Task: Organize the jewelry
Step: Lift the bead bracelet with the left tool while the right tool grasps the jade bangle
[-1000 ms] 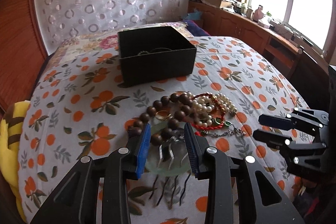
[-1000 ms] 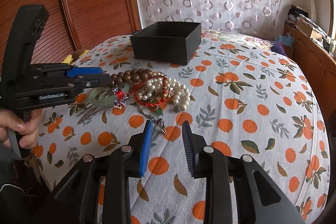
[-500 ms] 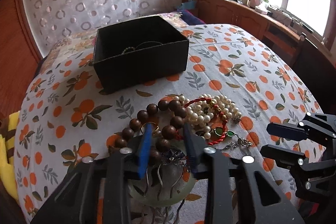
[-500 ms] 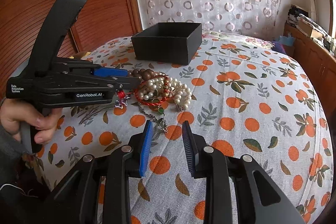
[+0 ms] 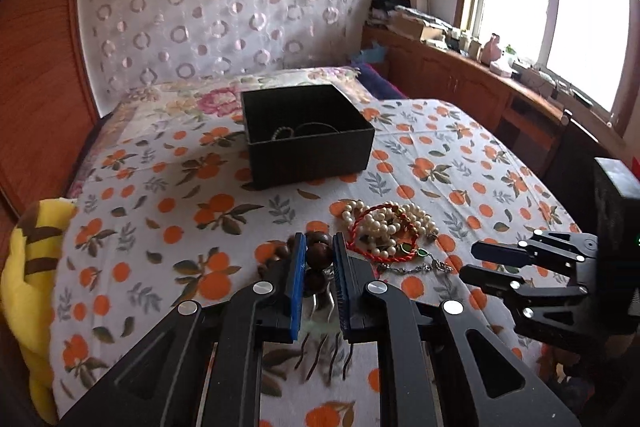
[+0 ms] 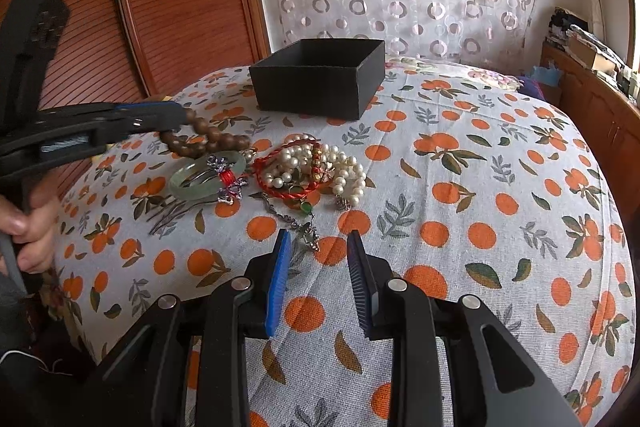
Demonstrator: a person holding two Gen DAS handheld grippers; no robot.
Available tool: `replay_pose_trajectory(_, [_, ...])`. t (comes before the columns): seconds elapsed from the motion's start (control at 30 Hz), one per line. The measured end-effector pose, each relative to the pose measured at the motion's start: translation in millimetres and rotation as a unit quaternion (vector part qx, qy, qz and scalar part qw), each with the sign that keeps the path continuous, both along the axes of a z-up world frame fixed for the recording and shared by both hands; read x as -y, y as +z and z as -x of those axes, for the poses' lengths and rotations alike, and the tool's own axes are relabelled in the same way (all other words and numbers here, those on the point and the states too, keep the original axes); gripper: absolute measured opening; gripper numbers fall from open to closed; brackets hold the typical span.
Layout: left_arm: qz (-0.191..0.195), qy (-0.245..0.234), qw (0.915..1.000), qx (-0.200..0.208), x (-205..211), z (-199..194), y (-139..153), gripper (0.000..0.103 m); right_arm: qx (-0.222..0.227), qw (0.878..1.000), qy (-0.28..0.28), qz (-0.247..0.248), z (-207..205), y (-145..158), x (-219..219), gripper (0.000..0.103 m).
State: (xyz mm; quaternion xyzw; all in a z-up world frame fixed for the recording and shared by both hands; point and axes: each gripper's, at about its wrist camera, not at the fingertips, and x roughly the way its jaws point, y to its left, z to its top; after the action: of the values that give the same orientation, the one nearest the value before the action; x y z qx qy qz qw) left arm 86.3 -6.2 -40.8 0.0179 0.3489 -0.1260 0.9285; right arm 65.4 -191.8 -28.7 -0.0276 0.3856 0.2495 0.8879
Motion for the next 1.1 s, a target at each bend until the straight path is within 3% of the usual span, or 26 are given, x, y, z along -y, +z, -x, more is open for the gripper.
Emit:
replay_pose_trajectory(0.27, [0.023, 0.019, 0.9994, 0.020, -20, 16, 13, 0.012, 0.001, 1.000, -0.001, 0.007, -1, 1, 0, 0.032])
replay_pose_trajectory(0.47, [0.026, 0.023, 0.9989, 0.032, -28, 27, 20, 0.012, 0.004, 0.999, 0.031, 0.007, 2, 8, -19, 0.032])
replay_pose_trajectory(0.53, [0.027, 0.024, 0.9987, 0.035, -30, 29, 22, 0.012, 0.005, 0.999, 0.045, 0.004, 2, 11, -28, 0.052])
replay_pose_trajectory(0.6, [0.028, 0.026, 0.9985, 0.038, -33, 33, 24, 0.012, 0.007, 0.998, 0.060, 0.008, 0, 15, -41, 0.064])
replay_pose_trajectory(0.8, [0.034, 0.036, 0.9975, 0.050, -47, 41, 32, 0.012, -0.001, 0.994, 0.106, 0.023, -11, 19, -80, 0.076])
replay_pose_trajectory(1.1, [0.036, 0.053, 0.9962, 0.060, -66, 49, 38, 0.012, -0.011, 0.988, 0.139, 0.063, -26, 12, -127, 0.078])
